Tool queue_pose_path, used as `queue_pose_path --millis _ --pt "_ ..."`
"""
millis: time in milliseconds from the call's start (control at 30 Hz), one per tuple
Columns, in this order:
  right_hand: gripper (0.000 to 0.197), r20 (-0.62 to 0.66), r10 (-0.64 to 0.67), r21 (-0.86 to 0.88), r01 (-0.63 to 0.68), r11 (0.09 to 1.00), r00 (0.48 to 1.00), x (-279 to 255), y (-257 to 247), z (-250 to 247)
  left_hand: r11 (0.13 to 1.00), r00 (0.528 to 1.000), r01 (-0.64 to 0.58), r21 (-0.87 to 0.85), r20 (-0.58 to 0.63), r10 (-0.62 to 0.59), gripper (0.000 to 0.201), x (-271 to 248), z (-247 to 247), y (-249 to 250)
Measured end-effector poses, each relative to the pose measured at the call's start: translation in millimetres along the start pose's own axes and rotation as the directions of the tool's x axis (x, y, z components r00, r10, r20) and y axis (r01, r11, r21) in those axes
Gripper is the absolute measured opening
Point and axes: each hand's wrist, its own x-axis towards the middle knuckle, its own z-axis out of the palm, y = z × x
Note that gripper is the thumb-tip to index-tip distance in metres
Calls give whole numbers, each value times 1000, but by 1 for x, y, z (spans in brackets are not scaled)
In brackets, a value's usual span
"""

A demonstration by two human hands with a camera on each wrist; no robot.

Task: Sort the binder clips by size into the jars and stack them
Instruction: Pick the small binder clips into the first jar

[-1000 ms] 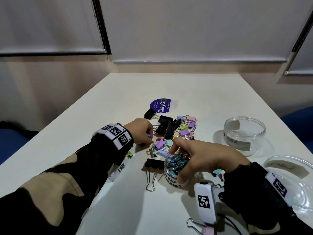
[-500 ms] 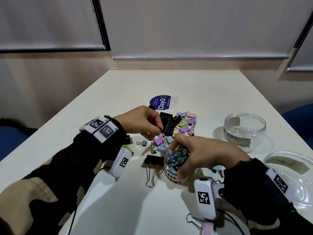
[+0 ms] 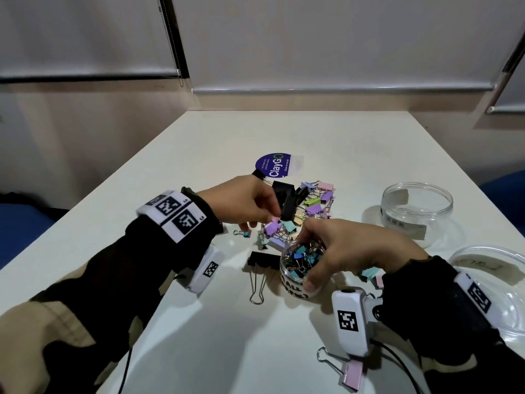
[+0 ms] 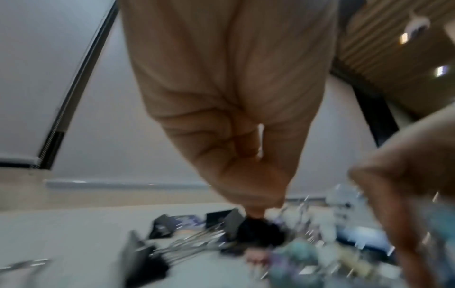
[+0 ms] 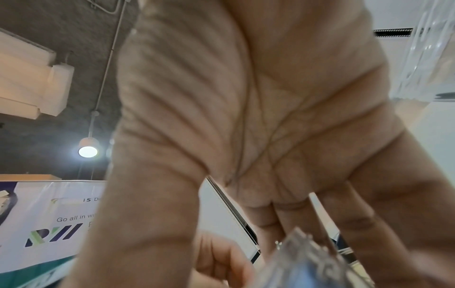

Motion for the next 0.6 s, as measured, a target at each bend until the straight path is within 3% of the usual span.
queue_pose_path --millis 167,267,400,433,500,600 --pt "68 5 16 10 -16 1000 1000 -2 -1 -1 922 987 158 355 -52 -149 20 11 3 -30" --pt "68 5 18 10 -18 1000 1000 -2 -1 -1 887 982 182 424 -29 -188 25 15 8 -33" --pt "68 7 13 20 -13 1000 1000 -3 -1 -1 877 987 157 455 -37 -157 13 21 10 -29" --pt "69 7 13 22 -13 1000 1000 -3 -1 -1 900 986 167 404 -54 -158 12 22 10 -29" --pt "70 7 12 20 -12 1000 1000 -3 -1 -1 970 978 204 133 -70 -196 13 22 8 -28" --pt "71 9 13 20 -13 1000 1000 -3 0 -1 931 964 240 -276 -42 -261 10 22 3 -26"
